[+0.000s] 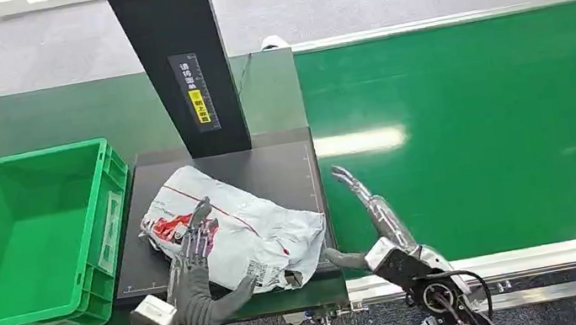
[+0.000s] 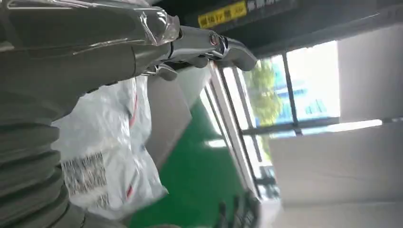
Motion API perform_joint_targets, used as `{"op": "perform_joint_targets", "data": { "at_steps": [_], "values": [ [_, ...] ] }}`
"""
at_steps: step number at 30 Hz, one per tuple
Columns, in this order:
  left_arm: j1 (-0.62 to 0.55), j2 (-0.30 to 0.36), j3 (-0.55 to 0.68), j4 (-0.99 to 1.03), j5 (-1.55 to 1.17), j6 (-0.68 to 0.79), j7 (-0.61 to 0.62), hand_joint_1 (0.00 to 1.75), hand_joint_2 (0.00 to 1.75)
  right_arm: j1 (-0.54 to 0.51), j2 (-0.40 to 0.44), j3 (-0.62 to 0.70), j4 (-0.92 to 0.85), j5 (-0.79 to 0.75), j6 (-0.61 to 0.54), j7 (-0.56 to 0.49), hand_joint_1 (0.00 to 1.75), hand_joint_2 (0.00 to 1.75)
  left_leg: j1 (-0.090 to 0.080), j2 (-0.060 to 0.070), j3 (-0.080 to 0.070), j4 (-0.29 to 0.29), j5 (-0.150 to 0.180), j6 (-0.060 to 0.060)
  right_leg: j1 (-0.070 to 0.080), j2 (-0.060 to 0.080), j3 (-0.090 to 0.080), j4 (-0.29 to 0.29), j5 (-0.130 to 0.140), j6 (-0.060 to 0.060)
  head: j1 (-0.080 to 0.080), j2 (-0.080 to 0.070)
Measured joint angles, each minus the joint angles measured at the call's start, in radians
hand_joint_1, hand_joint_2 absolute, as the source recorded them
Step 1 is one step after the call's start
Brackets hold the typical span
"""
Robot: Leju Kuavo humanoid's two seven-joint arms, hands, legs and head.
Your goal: Moved the parcel from conveyor to table for the left to box.
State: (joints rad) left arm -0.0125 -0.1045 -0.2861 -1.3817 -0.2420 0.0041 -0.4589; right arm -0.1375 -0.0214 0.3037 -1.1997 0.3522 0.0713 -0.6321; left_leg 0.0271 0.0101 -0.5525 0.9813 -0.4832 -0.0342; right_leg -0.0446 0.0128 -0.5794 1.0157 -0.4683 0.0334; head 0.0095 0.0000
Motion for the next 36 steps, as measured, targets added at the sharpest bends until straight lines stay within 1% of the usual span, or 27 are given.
{"op": "perform_joint_targets", "data": {
  "at_steps": [4, 7, 11, 16, 19, 22, 27, 31, 32, 33, 36],
  "values": [
    [-0.022, -0.001, 0.000, -0.006, -0.129, 0.086, 0.032, 0.00, 1.75, 0.023, -0.001, -0.051, -0.033, -0.036, 0.031, 0.007, 0.00, 1.75, 0.000, 0.000, 0.000, 0.000, 0.000, 0.000, 0.000, 0.000, 0.000, 0.000, 0.000, 0.000, 0.000, 0.000],
    [-0.067, 0.002, 0.001, 0.013, -0.210, 0.133, 0.058, 0.00, 1.75, 0.030, 0.001, -0.074, -0.048, -0.050, 0.053, 0.011, 0.00, 1.75, 0.000, 0.000, 0.000, 0.000, 0.000, 0.000, 0.000, 0.000, 0.000, 0.000, 0.000, 0.000, 0.000, 0.000],
    [-0.184, 0.013, 0.002, 0.123, -0.344, 0.176, 0.091, 0.00, 1.75, 0.026, 0.008, -0.086, -0.054, -0.035, 0.063, 0.015, 0.00, 1.75, 0.000, 0.000, 0.001, 0.000, 0.001, 0.000, 0.000, 0.000, 0.001, 0.000, 0.000, 0.000, 0.000, 0.000],
    [-0.345, 0.027, -0.020, 0.319, -0.594, 0.233, 0.218, 0.00, 1.75, 0.015, 0.016, -0.091, -0.055, -0.019, 0.063, 0.024, 0.00, 1.75, 0.000, -0.001, 0.001, 0.000, 0.002, 0.000, 0.000, 0.000, 0.001, 0.000, 0.000, 0.000, 0.000, 0.000],
    [-0.425, 0.035, -0.049, 0.443, -0.706, 0.234, 0.267, 0.00, 1.75, 0.005, 0.016, -0.091, -0.055, -0.002, 0.064, 0.029, 0.00, 1.75, 0.000, 0.000, 0.001, 0.000, 0.002, 0.000, 0.000, 0.000, 0.001, 0.000, 0.001, 0.000, 0.000, 0.000],
    [-0.496, 0.049, -0.079, 0.578, -0.794, 0.187, 0.320, 0.00, 1.75, -0.009, 0.016, -0.091, -0.055, 0.018, 0.056, 0.041, 0.00, 1.75, 0.000, 0.000, 0.001, 0.000, 0.002, 0.000, 0.000, 0.000, 0.001, 0.000, 0.000, 0.000, 0.000, 0.000],
    [-0.570, 0.058, -0.111, 0.722, -0.830, 0.139, 0.359, 0.00, 1.75, -0.025, 0.016, -0.091, -0.050, 0.037, 0.042, 0.051, 0.00, 1.75, 0.000, -0.001, 0.000, 0.000, 0.002, 0.000, 0.000, 0.000, 0.001, 0.000, 0.000, 0.000, 0.000, 0.000],
    [-0.617, 0.055, -0.123, 0.802, -0.847, 0.099, 0.388, 0.00, 1.75, -0.036, 0.016, -0.089, -0.040, 0.073, 0.021, 0.067, 0.00, 1.75, 0.000, -0.001, 0.003, 0.000, 0.001, 0.000, 0.000, 0.000, 0.006, 0.000, 0.000, 0.000, 0.000, 0.000],
    [-0.625, 0.054, -0.123, 0.817, -0.847, 0.095, 0.396, 1.47, 1.75, -0.038, 0.016, -0.087, -0.037, 0.082, 0.014, 0.070, 0.00, 1.75, 0.000, -0.001, 0.005, 0.000, 0.001, 0.000, 0.000, 0.000, 0.007, 0.000, 0.000, 0.000, 0.000, 0.000],
    [-0.630, 0.052, -0.123, 0.828, -0.846, 0.098, 0.403, 1.69, 1.75, -0.040, 0.016, -0.085, -0.034, 0.088, 0.010, 0.071, 0.00, 1.75, 0.000, -0.001, 0.005, -0.001, 0.001, 0.000, 0.000, 0.000, 0.008, 0.000, 0.000, 0.000, 0.000, 0.000],
    [-0.629, 0.052, -0.108, 0.851, -0.814, 0.129, 0.421, 1.69, 1.75, -0.042, 0.017, -0.083, -0.033, 0.097, 0.004, 0.079, 0.00, 1.75, 0.000, -0.001, 0.007, -0.001, 0.001, 0.000, 0.000, 0.000, 0.010, 0.000, 0.000, 0.000, 0.000, 0.000]
  ]
}}
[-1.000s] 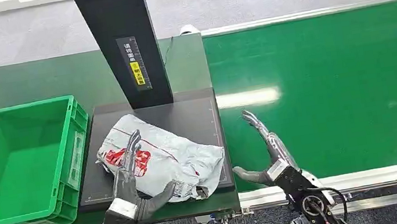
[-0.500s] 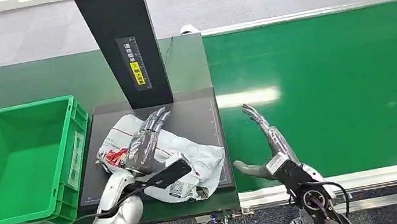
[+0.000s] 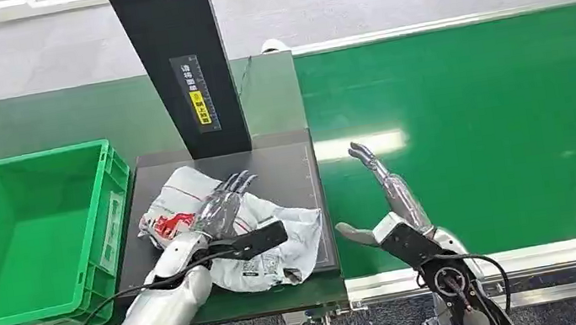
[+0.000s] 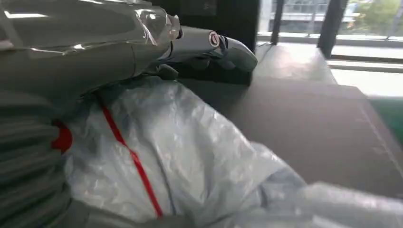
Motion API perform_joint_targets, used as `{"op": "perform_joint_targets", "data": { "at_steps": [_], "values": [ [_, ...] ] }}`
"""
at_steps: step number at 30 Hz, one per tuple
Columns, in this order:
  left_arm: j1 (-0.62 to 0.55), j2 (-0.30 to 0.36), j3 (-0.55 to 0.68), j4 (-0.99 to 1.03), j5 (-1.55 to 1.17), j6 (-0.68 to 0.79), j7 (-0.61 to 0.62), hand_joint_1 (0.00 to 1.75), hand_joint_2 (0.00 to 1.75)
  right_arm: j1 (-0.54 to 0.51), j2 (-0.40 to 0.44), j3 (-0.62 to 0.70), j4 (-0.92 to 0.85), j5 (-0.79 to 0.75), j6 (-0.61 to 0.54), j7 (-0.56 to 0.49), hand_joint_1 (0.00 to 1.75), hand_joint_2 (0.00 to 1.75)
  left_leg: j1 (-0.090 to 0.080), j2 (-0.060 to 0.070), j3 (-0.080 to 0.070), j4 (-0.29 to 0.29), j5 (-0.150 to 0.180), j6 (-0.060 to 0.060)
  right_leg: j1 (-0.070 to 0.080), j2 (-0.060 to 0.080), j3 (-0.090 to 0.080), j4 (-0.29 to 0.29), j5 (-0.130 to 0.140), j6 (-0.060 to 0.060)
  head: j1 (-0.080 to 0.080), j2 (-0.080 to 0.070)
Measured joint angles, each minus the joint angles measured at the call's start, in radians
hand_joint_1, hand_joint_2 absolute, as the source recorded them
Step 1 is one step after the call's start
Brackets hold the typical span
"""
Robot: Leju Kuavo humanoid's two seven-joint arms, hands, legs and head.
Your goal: Moved the parcel from conveyor to table for the left to box.
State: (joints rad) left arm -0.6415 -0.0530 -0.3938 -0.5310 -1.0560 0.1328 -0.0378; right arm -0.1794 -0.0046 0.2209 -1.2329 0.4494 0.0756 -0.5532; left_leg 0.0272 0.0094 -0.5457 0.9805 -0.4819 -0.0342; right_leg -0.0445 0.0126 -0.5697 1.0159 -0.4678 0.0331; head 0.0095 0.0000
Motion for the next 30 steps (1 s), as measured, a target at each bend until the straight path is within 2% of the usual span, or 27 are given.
{"op": "perform_joint_targets", "data": {
  "at_steps": [14, 18, 23, 27, 30],
  "values": [
    [0.019, 0.014, 0.079, 0.025, 0.025, 0.018, -0.016, 1.75, 1.75, 0.001, 0.000, 0.000, 0.000, 0.016, -0.003, 0.011, 0.00, 1.75, 0.000, 0.000, 0.001, 0.000, 0.002, -0.001, 0.000, 0.000, -0.001, 0.000, 0.002, -0.001, 0.000, 0.000],
    [0.038, 0.008, 0.104, 0.025, 0.051, 0.036, -0.063, 1.75, 1.75, 0.003, 0.000, 0.000, 0.000, 0.033, -0.011, 0.015, 0.00, 1.75, 0.000, 0.000, 0.000, 0.000, 0.002, 0.000, 0.000, 0.000, -0.002, 0.000, 0.002, -0.001, 0.000, 0.000],
    [0.084, -0.005, 0.137, 0.010, 0.092, 0.176, -0.169, 1.75, 1.75, 0.010, 0.000, 0.000, -0.008, 0.034, -0.013, 0.016, 0.00, 1.75, 0.000, 0.000, -0.001, 0.000, 0.002, 0.000, 0.000, 0.000, -0.004, 0.000, 0.002, -0.001, 0.000, 0.000],
    [0.145, -0.006, 0.143, -0.044, 0.036, 0.395, -0.183, 1.75, 1.75, 0.032, -0.002, 0.000, -0.026, 0.034, -0.016, 0.016, 0.00, 1.75, 0.000, 0.001, -0.004, 0.001, 0.002, 0.000, 0.000, 0.000, -0.007, 0.000, 0.002, -0.001, 0.000, 0.000],
    [0.186, -0.006, 0.147, -0.109, 0.019, 0.493, -0.215, 1.75, 1.75, 0.046, -0.003, 0.000, -0.035, 0.033, -0.023, 0.016, 0.00, 1.75, 0.000, 0.000, -0.006, 0.001, 0.002, 0.000, 0.000, 0.000, -0.009, 0.000, 0.002, -0.001, 0.000, 0.000]
  ]
}}
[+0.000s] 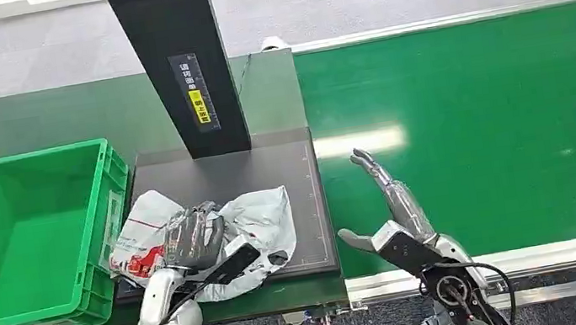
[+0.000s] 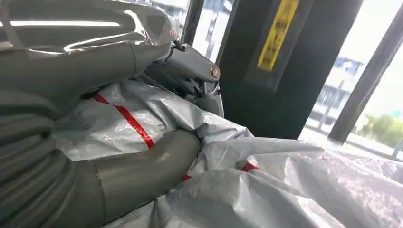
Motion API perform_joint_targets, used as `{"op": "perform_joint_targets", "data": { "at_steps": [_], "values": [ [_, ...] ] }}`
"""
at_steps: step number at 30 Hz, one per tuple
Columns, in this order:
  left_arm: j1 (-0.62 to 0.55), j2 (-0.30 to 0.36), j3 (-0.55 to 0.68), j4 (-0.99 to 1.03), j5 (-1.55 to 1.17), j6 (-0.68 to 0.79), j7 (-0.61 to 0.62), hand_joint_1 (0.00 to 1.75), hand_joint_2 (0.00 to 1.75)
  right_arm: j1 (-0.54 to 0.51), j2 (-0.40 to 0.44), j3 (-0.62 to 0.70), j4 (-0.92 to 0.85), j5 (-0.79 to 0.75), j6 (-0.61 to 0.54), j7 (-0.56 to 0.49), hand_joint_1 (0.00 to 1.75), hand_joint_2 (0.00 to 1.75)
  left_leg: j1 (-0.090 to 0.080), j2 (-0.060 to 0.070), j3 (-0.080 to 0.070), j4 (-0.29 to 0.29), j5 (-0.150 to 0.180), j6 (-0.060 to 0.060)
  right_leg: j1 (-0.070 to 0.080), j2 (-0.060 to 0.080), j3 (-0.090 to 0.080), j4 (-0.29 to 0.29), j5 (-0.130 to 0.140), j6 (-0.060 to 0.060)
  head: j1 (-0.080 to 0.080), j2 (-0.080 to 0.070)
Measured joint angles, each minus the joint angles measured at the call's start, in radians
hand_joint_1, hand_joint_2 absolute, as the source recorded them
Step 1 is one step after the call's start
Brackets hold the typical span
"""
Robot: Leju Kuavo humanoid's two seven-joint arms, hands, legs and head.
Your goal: Moved the parcel from conveyor to table for the left to box.
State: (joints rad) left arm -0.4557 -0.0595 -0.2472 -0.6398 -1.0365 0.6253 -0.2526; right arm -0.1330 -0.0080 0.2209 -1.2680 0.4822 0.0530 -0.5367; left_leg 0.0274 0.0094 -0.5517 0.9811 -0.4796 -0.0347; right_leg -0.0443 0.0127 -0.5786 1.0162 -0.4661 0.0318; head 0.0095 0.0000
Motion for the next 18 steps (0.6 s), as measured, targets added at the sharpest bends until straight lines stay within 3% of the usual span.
{"op": "perform_joint_targets", "data": {
  "at_steps": [4, 12, 18],
  "values": [
    [0.067, -0.009, 0.027, -0.150, -0.137, 0.063, -0.050, 1.75, 1.75, 0.010, -0.003, 0.000, -0.001, 0.000, -0.009, -0.002, 0.00, 1.75, 0.000, 0.001, -0.001, 0.000, 0.000, 0.000, 0.000, 0.000, -0.001, 0.000, 0.000, 0.000, 0.000, 0.000],
    [0.198, -0.126, 0.206, -0.560, -0.199, 0.073, -0.418, 1.75, 1.75, 0.012, -0.003, 0.000, 0.001, 0.000, -0.032, -0.010, 0.00, 1.75, 0.000, 0.001, -0.003, 0.000, 0.000, 0.000, 0.000, 0.000, -0.003, 0.000, 0.000, 0.000, 0.000, 0.000],
    [0.233, -0.149, 0.204, -0.777, -0.108, 0.073, -0.419, 1.75, 1.75, 0.012, -0.005, 0.000, 0.003, -0.001, -0.041, -0.012, 0.00, 1.75, 0.000, 0.001, -0.003, 0.000, 0.000, 0.000, 0.000, 0.000, -0.003, 0.000, 0.000, 0.000, 0.000, 0.000]
  ]
}}
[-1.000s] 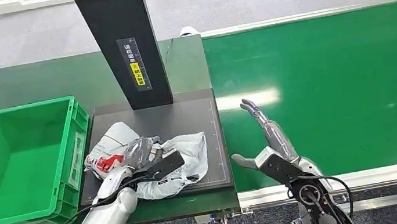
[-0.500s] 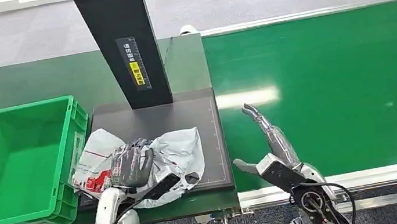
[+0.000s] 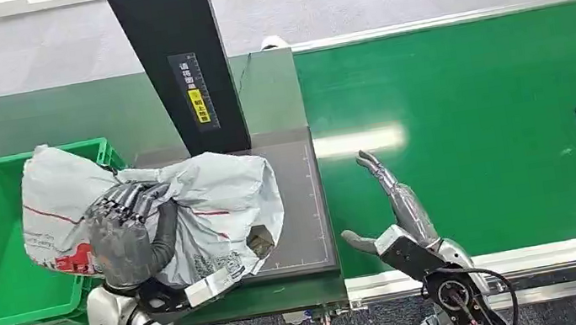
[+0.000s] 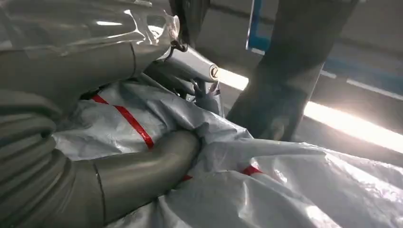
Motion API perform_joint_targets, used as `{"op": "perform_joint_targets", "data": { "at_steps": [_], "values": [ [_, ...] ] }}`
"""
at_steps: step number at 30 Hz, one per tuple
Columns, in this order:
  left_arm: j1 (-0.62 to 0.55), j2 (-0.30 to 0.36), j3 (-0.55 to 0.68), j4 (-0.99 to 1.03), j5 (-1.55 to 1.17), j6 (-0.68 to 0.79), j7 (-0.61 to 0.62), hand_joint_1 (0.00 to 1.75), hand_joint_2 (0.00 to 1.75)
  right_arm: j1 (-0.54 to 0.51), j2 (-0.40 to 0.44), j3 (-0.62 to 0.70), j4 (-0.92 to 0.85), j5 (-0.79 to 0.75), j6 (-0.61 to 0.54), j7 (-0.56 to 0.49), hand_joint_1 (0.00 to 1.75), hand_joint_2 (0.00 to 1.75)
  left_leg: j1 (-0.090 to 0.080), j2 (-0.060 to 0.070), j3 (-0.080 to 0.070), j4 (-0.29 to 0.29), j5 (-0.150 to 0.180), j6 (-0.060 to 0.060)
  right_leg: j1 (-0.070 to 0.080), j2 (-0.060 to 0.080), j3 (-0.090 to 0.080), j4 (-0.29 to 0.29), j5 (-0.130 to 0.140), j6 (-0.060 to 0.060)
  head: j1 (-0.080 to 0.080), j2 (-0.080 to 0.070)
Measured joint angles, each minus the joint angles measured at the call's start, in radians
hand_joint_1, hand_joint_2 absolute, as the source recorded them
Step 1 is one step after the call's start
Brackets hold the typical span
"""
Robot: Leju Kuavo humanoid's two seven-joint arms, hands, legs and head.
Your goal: Moved the parcel from conveyor to table for the left to box.
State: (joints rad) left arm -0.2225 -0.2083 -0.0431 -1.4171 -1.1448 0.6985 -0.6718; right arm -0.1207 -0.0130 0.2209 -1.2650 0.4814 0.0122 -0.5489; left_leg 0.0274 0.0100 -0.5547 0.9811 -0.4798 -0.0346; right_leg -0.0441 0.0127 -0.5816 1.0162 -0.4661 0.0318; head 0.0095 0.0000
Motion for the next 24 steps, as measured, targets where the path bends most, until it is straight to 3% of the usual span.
{"op": "perform_joint_targets", "data": {
  "at_steps": [6, 16, 20, 22, 24],
  "values": [
    [0.013, -0.008, 0.017, -0.155, -0.063, 0.000, 0.000, 1.75, 1.75, 0.014, -0.003, 0.000, 0.002, -0.001, -0.011, -0.003, 0.00, 1.75, 0.000, -0.001, 0.000, 0.000, 0.000, 0.000, 0.000, 0.000, 0.000, 0.000, 0.000, 0.000, 0.000, 0.000],
    [0.001, -0.020, 0.116, -0.224, -0.102, 0.000, 0.000, 1.75, 1.75, 0.035, -0.008, 0.000, 0.001, -0.002, -0.016, -0.004, 0.00, 1.75, 0.000, 0.001, 0.000, 0.000, 0.000, 0.000, 0.000, 0.000, -0.001, 0.000, 0.000, 0.000, 0.000, 0.000],
    [-0.067, -0.018, 0.235, -0.193, -0.158, -0.003, 0.009, 1.75, 1.75, 0.050, -0.009, -0.001, -0.013, -0.002, -0.022, -0.001, 0.00, 1.75, 0.000, 0.001, 0.000, 0.000, 0.000, 0.000, 0.000, 0.000, -0.001, 0.000, 0.000, 0.000, 0.000, 0.000],
    [-0.128, 0.000, 0.308, -0.116, -0.189, -0.004, 0.091, 1.75, 1.75, 0.064, -0.010, -0.009, -0.027, 0.001, -0.022, 0.002, 0.00, 1.75, 0.000, 0.000, 0.001, 0.000, 0.000, 0.000, 0.000, 0.000, -0.001, 0.000, 0.000, 0.000, -0.001, 0.000],
    [-0.215, 0.015, 0.363, 0.044, -0.301, -0.004, 0.289, 1.75, 1.75, 0.082, -0.013, -0.017, -0.053, 0.005, -0.024, 0.007, 0.00, 1.75, 0.001, -0.004, 0.000, 0.000, 0.002, 0.000, 0.001, -0.005, 0.002, 0.000, 0.000, 0.000, 0.000, 0.000]
  ]
}}
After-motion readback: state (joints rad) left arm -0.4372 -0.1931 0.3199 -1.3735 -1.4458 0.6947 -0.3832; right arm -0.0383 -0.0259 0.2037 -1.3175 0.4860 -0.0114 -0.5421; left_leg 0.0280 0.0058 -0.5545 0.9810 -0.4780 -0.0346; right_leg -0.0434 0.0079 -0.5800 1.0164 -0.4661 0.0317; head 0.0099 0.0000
